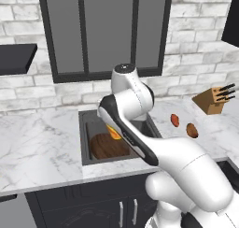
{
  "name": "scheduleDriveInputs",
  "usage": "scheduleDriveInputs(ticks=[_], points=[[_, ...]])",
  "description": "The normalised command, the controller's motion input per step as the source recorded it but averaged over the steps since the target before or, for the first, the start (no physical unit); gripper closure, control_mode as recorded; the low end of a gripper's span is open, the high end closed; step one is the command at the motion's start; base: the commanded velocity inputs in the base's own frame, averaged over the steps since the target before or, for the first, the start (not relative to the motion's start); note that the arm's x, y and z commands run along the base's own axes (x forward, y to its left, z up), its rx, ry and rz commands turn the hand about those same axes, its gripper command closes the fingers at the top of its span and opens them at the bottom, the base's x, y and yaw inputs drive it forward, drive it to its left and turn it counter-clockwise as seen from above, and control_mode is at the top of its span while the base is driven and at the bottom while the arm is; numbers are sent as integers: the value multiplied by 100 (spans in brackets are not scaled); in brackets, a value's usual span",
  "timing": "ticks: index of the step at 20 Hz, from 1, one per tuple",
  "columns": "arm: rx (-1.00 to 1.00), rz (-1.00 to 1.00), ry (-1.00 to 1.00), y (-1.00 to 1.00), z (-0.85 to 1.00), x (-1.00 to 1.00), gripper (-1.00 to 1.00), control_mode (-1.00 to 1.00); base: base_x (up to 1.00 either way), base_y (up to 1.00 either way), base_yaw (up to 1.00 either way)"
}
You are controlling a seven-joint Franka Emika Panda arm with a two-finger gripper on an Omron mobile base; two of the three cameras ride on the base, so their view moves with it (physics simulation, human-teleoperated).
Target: Remove the potato and sweet potato from the sink. Then move the bowl and cup from the counter to the sink for washing.
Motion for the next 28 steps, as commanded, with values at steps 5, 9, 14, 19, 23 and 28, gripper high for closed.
scheduleDriveInputs(ticks=[5, 9, 14, 19, 23, 28], points=[[2, -1, 0, -40, 0, 0, 100, -100, 0, 0, 0], [1, -1, 0, -39, 0, 0, 100, -100, 0, 0, 0], [3, -2, 0, -37, 0, 0, 100, -100, 0, 0, 0], [5, -7, 0, -33, 0, 0, 100, -100, 0, 0, 0], [3, -13, 0, -28, 0, 0, 100, -100, 0, 0, 0], [2, -25, 1, -21, 0, 0, 100, -100, 0, 0, 0]])
